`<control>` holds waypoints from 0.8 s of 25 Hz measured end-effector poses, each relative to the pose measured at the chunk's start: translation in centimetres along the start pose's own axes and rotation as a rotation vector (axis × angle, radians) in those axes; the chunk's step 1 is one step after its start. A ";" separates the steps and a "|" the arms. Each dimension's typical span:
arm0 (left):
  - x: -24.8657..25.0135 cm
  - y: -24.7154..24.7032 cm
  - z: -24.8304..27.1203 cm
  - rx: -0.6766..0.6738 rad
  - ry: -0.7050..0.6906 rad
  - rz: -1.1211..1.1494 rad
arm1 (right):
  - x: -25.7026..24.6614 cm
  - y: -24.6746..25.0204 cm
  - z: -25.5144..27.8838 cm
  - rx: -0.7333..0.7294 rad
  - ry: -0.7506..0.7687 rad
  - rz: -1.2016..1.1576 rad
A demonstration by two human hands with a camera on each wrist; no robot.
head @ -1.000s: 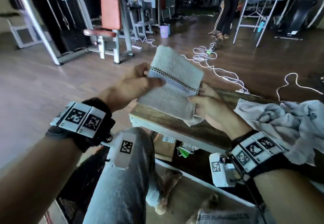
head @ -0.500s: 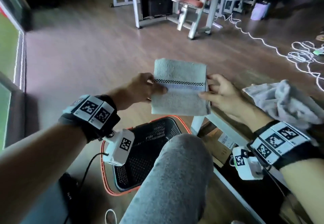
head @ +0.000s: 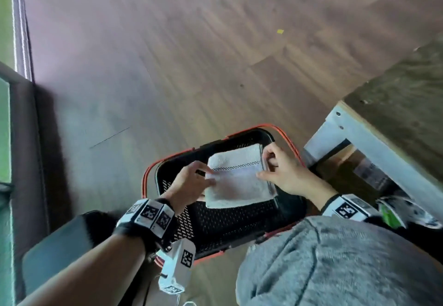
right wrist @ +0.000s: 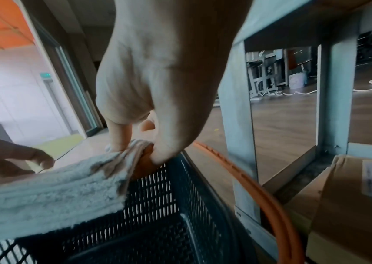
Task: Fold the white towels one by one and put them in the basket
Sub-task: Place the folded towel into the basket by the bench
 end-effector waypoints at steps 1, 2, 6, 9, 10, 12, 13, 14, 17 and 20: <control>-1.3 -0.6 -0.8 -0.025 0.013 -0.035 | 0.5 -1.2 -0.7 -0.060 -0.010 0.049; -2.4 -1.0 -1.6 -0.037 0.026 -0.056 | 0.8 -2.4 -1.3 -0.117 -0.011 0.092; -6.6 -1.4 -3.4 -0.018 0.150 -0.046 | 1.4 -6.1 -4.0 -0.289 -0.025 0.157; -9.5 -0.9 -4.5 0.040 0.236 -0.025 | 1.6 -9.0 -6.0 -0.424 -0.056 0.200; -10.1 -0.7 -4.7 0.067 0.251 -0.021 | 1.4 -9.8 -6.5 -0.458 -0.051 0.218; -11.3 -0.5 -5.3 0.098 0.276 0.018 | 1.2 -11.2 -7.3 -0.516 -0.057 0.237; -12.0 -0.6 -5.6 0.100 0.297 0.038 | 1.3 -11.9 -7.5 -0.556 -0.061 0.251; -12.4 -0.7 -5.6 0.094 0.333 0.036 | 1.5 -12.8 -7.6 -0.604 -0.066 0.269; -13.7 -0.8 -6.2 0.094 0.394 -0.043 | 2.1 -14.8 -7.3 -0.705 -0.066 0.326; -14.5 -1.5 -7.0 0.063 0.420 -0.150 | 2.6 -15.9 -7.2 -0.730 -0.075 0.386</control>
Point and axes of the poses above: each hand's wrist, its own z-axis away from the middle knuckle, its own y-axis out of the back of the hand, x = y × z, the point moved 10 cm from there along -z, towards the middle knuckle, and after that the axes turned 2 degrees about y, right-handed, at the moved point
